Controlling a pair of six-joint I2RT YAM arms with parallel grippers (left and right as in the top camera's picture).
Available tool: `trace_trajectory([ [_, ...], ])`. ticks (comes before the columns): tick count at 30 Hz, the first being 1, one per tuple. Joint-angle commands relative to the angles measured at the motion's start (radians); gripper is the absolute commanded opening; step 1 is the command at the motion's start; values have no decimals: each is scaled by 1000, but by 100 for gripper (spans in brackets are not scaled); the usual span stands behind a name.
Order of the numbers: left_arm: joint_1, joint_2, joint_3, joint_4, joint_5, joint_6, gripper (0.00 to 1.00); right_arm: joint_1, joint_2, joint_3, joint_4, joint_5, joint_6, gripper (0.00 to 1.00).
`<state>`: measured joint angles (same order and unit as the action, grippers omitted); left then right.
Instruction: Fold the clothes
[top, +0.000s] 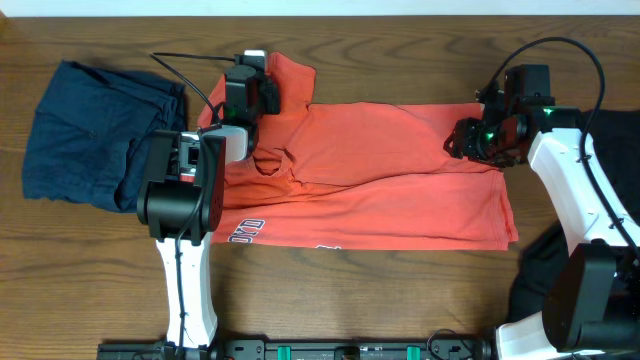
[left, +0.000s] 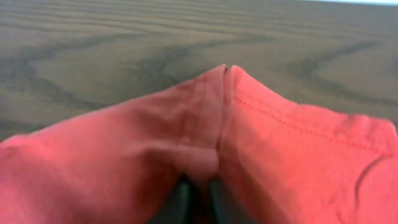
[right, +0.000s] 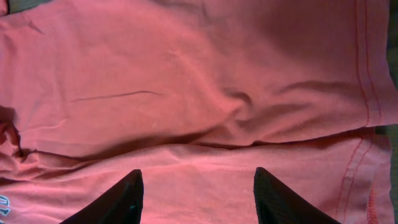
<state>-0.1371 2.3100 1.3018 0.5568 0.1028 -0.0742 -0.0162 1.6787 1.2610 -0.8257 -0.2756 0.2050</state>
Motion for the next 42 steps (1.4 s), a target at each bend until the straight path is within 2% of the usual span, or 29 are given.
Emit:
trace_trajectory([
  [1,3,17,2,3,2,-23,6,-2,1,1,-2,-10,11,56],
  [8,3,-82,2,-17,20,-47,6,-2,1,1,-7,-10,10,55],
  [19,8,-264,2,-246,20,-24,6,-3,1,1,52,-8,6,55],
  [24,8,-338,2,-393,19,-9,6,-3,1,1,89,43,6,57],
  [30,10,-472,2,-629,8,69,6,-30,5,1,256,254,-3,58],
  [35,21,-560,2,-796,-66,78,6,-111,11,1,383,229,-25,56],
  [42,34,-601,2,-919,-67,78,6,-164,68,1,424,167,-23,61],
])
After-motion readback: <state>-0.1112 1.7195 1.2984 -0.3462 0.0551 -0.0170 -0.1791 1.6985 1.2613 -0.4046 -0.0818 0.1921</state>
